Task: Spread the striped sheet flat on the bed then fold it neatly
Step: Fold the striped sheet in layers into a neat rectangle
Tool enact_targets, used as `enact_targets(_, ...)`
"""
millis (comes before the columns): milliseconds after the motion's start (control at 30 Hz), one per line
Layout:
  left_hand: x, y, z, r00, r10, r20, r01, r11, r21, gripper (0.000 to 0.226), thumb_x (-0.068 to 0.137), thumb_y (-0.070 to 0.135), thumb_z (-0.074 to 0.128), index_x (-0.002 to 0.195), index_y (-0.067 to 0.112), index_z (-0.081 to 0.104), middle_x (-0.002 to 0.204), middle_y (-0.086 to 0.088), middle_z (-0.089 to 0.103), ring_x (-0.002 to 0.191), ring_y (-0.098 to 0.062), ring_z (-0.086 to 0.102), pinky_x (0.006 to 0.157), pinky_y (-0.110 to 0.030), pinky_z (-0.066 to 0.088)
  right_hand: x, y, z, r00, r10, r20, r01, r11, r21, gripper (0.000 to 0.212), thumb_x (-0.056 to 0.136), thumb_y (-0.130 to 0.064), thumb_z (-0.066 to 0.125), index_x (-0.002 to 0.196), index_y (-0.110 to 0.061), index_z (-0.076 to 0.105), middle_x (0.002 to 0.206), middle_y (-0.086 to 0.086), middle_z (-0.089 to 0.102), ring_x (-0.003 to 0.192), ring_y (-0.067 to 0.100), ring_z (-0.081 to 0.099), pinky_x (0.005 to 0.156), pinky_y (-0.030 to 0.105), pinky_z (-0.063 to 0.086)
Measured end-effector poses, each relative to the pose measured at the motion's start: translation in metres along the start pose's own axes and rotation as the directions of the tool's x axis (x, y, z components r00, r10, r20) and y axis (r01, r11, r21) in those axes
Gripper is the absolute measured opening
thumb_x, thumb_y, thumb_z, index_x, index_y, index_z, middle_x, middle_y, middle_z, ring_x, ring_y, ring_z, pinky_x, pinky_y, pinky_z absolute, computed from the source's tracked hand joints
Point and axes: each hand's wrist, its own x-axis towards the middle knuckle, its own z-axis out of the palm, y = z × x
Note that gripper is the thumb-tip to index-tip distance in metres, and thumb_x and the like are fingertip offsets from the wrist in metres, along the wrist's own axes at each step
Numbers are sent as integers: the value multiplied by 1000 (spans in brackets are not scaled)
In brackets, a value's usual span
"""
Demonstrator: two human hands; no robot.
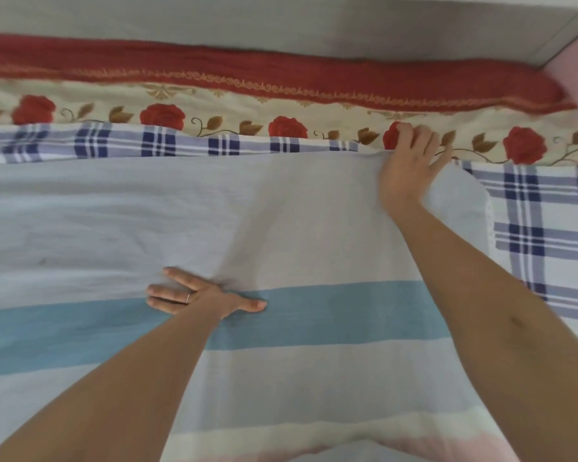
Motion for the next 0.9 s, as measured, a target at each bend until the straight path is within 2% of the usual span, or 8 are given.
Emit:
enact_targets(100,0,0,3,1000,17,-7,-17,1000,5,170,39,52,92,135,11,-42,145,-23,-39,137,-38,-31,111,-52,-12,-16,17,5,977,16,214,-9,999,-34,61,89,-8,47,145,-17,25,150,13,29,139,34,22,113,49,13)
enact_targets(167,-1,-1,4,999,23,-27,-23,1000,-2,170,38,51,92,135,11,-42,145,-23,-38,137,-38,-31,111,-51,-12,-18,32,2,956,19,291,31,986,-166,50,89,-10,50,137,-10,37,139,16,43,131,35,33,104,42,27)
enact_targets(267,-2,-4,4,998,43,-45,-44,999,-17,169,39,50,92,137,11,-40,147,-23,-36,138,-37,-29,112,-51,-12,-16,48,-6,973,29,227,9,987,-163,29,92,-2,47,119,-5,55,114,16,59,109,34,54,77,36,42)
enact_targets(367,-4,-4,4,997,53,-55,-52,999,7,169,38,52,92,137,9,-39,147,-25,-34,139,-38,-27,112,-53,-9,-22,53,-13,992,-45,118,52,997,-61,28,93,5,41,117,-5,51,98,18,63,86,34,62,62,33,38)
enact_targets(600,-4,-5,2,996,68,-51,-69,998,1,167,41,52,91,138,9,-38,149,-24,-32,140,-38,-25,112,-54,-6,-26,57,-29,999,-49,-10,49,998,-42,27,93,-4,51,119,3,49,125,23,46,81,39,60,62,37,40)
enact_targets(733,-5,-7,1,997,72,-41,-72,997,0,168,40,52,91,138,9,-38,149,-24,-32,140,-37,-26,112,-55,-6,-23,68,-39,999,-4,41,7,997,-71,17,93,-13,50,105,-2,54,99,21,60,79,35,58,62,33,33)
enact_targets(833,-9,-6,-2,997,62,-38,-62,998,-6,169,39,53,91,138,9,-39,149,-24,-32,140,-37,-26,112,-54,-6,-27,66,-44,986,147,77,-155,981,112,14,93,-16,46,92,-6,56,82,16,61,68,30,53,59,32,38)
enact_targets(900,-11,-7,-3,997,59,-44,-59,998,-10,168,39,53,91,138,10,-38,149,-24,-32,140,-37,-25,112,-54,-6,-27,56,-48,932,300,205,-358,853,379,16,95,-19,45,92,-9,57,84,13,64,69,31,62,63,37,53)
